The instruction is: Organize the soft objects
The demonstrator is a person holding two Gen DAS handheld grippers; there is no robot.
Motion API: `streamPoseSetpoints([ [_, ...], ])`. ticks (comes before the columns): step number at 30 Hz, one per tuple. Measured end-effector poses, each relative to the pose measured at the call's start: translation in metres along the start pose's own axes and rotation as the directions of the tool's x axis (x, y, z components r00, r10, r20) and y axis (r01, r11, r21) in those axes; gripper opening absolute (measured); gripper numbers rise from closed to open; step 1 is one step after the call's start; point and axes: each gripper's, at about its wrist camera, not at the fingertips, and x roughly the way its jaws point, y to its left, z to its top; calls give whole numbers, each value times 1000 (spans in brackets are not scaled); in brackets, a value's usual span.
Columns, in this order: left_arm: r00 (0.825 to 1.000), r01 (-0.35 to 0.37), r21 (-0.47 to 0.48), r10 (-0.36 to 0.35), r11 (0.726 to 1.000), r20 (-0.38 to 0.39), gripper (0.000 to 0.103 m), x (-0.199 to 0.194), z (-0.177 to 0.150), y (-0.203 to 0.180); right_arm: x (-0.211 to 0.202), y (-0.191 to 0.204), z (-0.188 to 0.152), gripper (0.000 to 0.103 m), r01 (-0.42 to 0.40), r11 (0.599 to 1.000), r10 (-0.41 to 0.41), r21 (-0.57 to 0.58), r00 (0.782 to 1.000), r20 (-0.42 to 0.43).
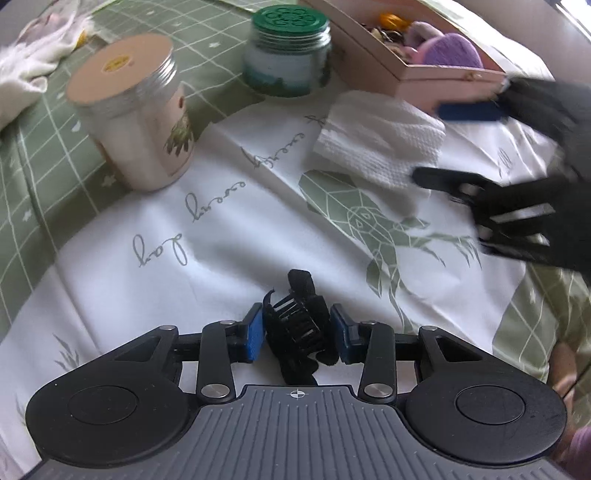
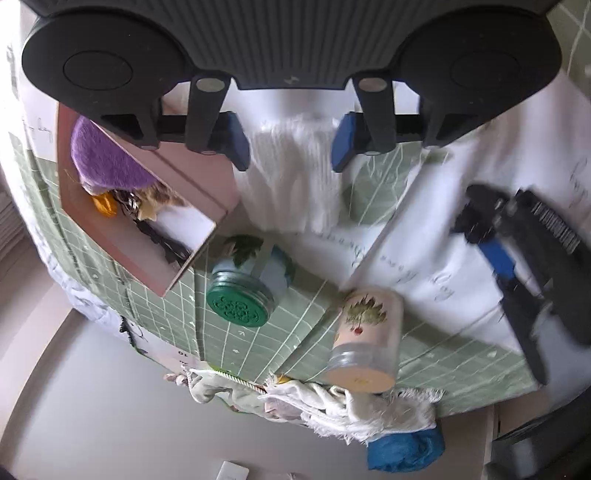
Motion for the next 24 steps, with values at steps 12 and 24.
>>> streamPoseSetpoints([
  [12,1000,24,11,-24,1000,-19,42,-6,-14,2,66,-14,18,57,-105,977,134,184,979,-155],
  [24,999,9,62,-6,998,-44,41,-6,-17,-7,-3,18,2,10,-266,960,276,89,951,-137],
])
